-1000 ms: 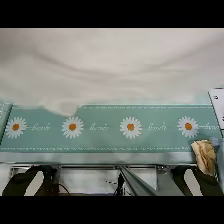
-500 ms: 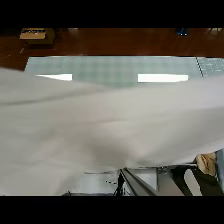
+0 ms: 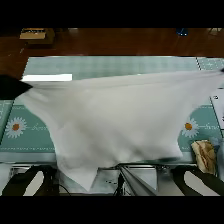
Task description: Fold the shirts.
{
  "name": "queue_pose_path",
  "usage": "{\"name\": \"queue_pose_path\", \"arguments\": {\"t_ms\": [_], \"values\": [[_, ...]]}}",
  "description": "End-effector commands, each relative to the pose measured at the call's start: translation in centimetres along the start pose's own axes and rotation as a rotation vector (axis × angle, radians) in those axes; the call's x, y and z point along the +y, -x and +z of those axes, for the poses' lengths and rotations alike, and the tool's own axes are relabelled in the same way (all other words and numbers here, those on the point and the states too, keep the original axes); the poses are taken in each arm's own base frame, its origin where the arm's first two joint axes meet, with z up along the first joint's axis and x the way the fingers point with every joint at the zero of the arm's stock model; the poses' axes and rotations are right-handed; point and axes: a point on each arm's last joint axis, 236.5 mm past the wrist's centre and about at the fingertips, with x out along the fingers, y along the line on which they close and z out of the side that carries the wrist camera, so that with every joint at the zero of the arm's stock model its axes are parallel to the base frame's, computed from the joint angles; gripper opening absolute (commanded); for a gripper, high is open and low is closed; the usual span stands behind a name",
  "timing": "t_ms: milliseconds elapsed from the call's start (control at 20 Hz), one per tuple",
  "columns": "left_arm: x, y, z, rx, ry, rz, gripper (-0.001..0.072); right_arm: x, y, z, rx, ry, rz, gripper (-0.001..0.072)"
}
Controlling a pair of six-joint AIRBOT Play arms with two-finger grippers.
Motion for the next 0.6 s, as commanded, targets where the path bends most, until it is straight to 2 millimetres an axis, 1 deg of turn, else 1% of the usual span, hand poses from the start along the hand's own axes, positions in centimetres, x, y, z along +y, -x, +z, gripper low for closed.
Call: {"name": "queue_pose_path", "arguments": {"t_ms": [0, 50, 100, 150, 200, 250, 400, 450, 550], "values": [[4.5, -9.5, 0.8, 0.016, 0.069, -0.028, 0.0028, -2.9, -10.6, 2.7, 0.145, -0.049, 0.023, 0.0018], [4.8, -11.4, 1.7, 0.007, 0.080, -0.063, 0.0028, -3.6, -13.0, 3.9, 0.131, -0.063, 0.027, 0.0018], [5.2, -13.2, 2.9, -0.019, 0.100, -0.095, 0.0027, -3.8, -14.9, 4.9, 0.118, -0.078, 0.042, 0.0018], [5.6, -14.8, 3.9, -0.049, 0.130, -0.117, 0.0028, -3.8, -16.6, 6.1, 0.090, -0.094, 0.066, 0.0018], [6.0, -16.2, 5.1, -0.083, 0.162, -0.137, 0.0028, -3.8, -17.8, 7.3, 0.052, -0.109, 0.084, 0.0018], [6.3, -17.5, 6.1, -0.114, 0.178, -0.148, 0.0028, -3.7, -18.8, 8.9, -0.002, -0.126, 0.104, 0.0018], [7.1, -21.0, 8.5, -0.182, 0.187, -0.122, 0.0027, -4.2, -20.6, 13.5, -0.176, -0.165, 0.132, 0.0018], [7.3, -22.0, 9.2, -0.206, 0.179, -0.102, 0.0028, -4.6, -21.1, 14.7, -0.224, -0.179, 0.131, 0.0018], [7.6, -23.6, 10.7, -0.265, 0.172, -0.059, 0.0028, -5.2, -22.4, 15.9, -0.266, -0.198, 0.129, 0.0018]]}}
